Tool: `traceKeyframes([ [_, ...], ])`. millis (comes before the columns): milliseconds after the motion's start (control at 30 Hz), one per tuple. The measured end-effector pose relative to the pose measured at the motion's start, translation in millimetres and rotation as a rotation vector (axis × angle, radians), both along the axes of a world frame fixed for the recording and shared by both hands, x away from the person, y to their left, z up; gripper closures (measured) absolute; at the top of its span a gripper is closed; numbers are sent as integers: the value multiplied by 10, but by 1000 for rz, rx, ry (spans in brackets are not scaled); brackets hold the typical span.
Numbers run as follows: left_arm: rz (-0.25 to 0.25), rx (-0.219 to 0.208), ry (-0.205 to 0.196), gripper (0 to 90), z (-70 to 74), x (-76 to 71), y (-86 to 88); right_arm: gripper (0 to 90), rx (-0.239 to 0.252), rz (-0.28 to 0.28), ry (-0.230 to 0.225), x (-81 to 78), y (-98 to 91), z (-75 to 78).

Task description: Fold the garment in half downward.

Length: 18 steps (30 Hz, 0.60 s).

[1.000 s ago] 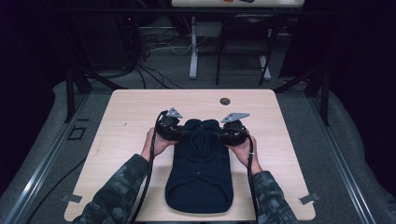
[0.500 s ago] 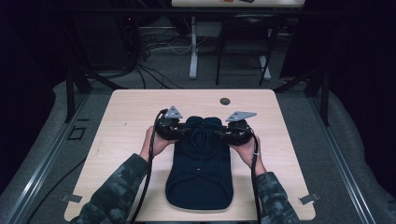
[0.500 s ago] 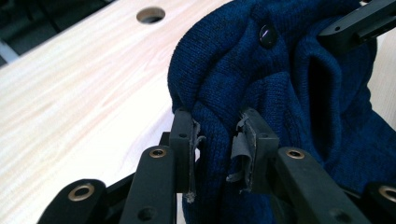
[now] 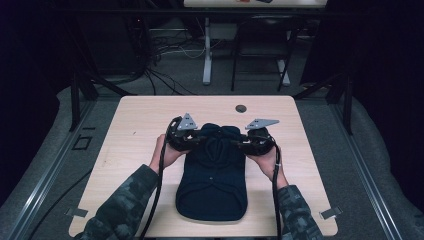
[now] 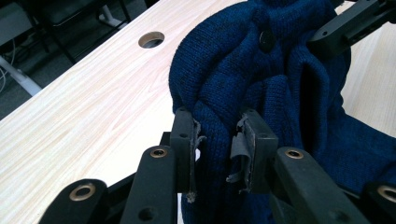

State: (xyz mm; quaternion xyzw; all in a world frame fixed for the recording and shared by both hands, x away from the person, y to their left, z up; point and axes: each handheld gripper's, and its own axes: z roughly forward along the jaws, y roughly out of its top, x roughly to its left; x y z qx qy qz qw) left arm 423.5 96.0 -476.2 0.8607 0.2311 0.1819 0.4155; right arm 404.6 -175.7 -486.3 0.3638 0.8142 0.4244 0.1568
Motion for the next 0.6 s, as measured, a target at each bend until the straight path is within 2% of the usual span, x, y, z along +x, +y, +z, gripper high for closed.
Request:
traceKeyframes([
  [167,0,3,18,697,0,-2,15,683,-26,7,-43,-43,29,7],
  [233,-2,14,32,682,-5,2,21,709,-41,8,-74,-81,55,14],
  [467,-14,63,96,640,-52,19,20,729,-60,27,-118,-125,88,8],
  [567,-15,76,80,660,-73,-1,10,728,-75,33,-135,-142,96,4],
  [600,-21,66,64,684,-82,-15,13,723,-83,37,-133,-151,94,2],
])
